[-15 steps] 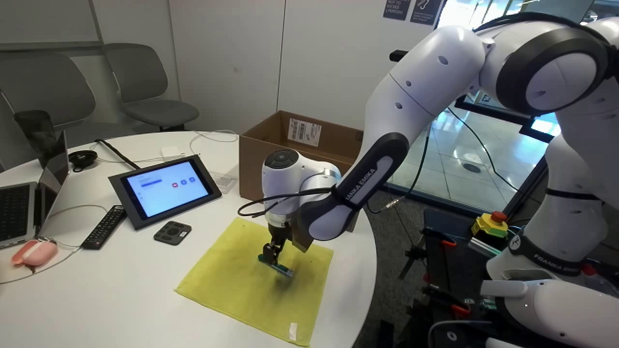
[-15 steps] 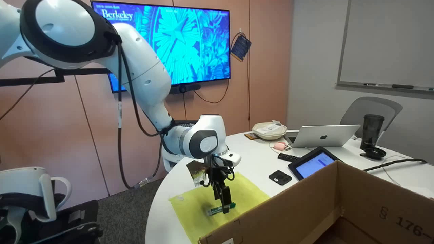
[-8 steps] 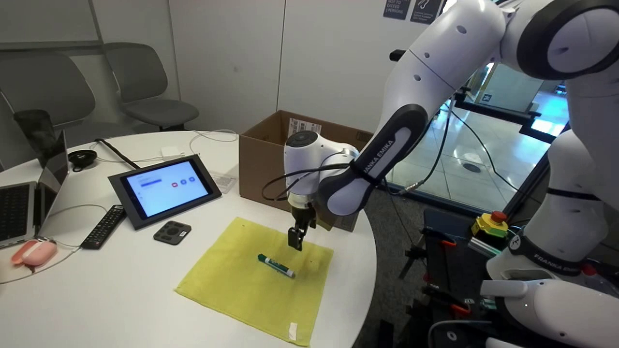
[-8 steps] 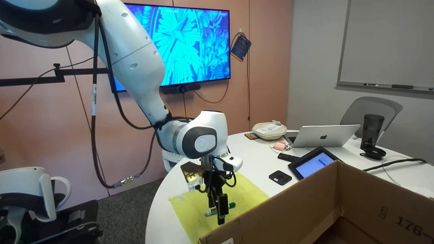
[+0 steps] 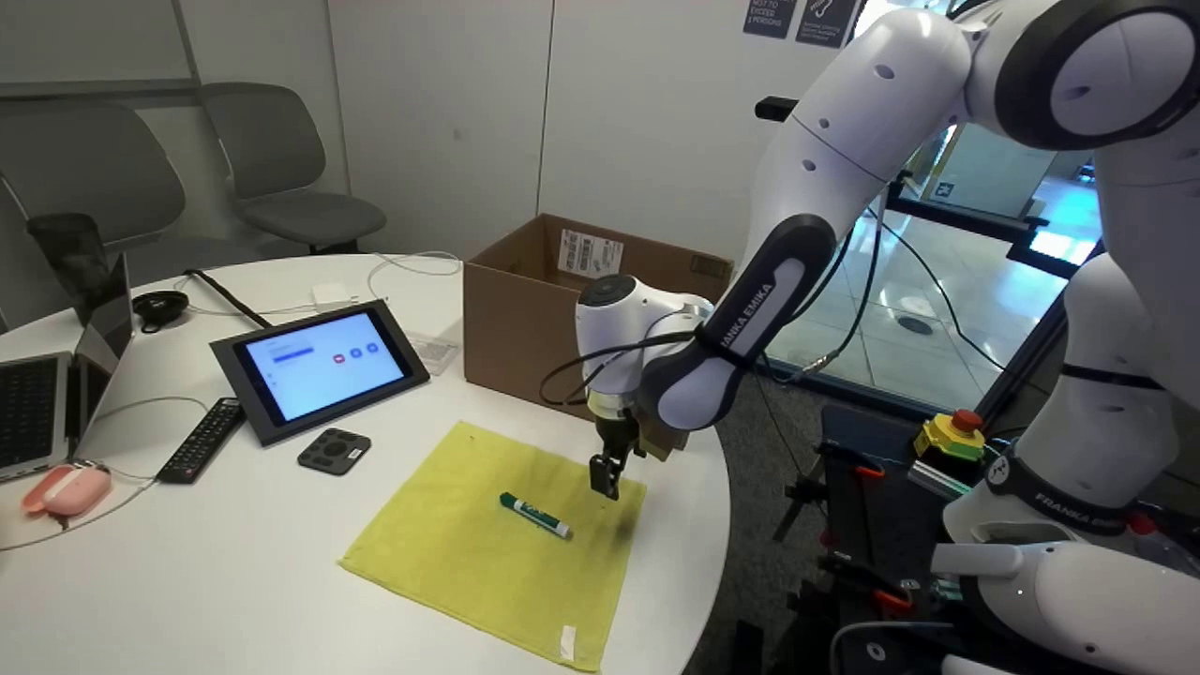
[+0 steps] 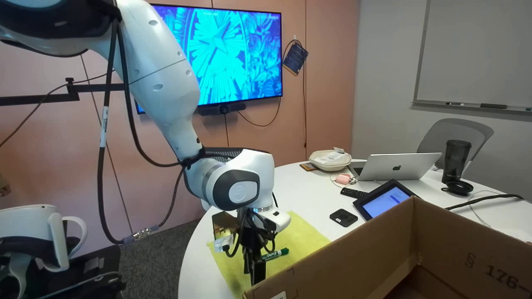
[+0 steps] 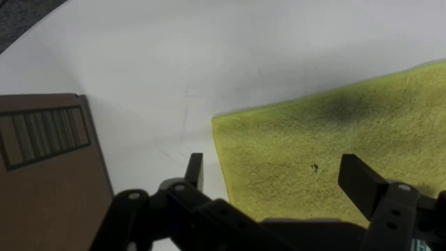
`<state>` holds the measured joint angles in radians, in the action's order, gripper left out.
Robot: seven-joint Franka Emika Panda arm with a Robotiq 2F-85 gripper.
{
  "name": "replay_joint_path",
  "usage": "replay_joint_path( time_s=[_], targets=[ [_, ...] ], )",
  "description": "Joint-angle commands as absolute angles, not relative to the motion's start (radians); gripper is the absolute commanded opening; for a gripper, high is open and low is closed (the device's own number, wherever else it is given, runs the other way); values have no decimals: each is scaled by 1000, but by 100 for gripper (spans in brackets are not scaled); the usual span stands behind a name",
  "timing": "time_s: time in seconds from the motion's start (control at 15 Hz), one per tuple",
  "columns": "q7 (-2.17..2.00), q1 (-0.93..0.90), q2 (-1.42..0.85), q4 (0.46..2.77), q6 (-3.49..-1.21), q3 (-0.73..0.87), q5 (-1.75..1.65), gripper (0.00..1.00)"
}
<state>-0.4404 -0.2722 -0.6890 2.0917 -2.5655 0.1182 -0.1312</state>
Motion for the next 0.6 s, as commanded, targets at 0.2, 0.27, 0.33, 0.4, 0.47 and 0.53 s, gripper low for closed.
replay_joint_path(
  time_s=[0.2,0.27,0.33,0.4,0.47,0.53],
  targets=[
    [-487,-256,-780,2069,-2592,106,-67,100],
    [-481,-249,-793,2059,-2590,102,-51,100],
    [-474,-242,-805,2052,-2591,99,-37,100],
    [-467,-233,-813,2044,-2592,95,-22,100],
    [-463,-227,-821,2035,-2592,94,-10,100],
    [-454,-214,-827,2025,-2592,85,4,100]
  ],
)
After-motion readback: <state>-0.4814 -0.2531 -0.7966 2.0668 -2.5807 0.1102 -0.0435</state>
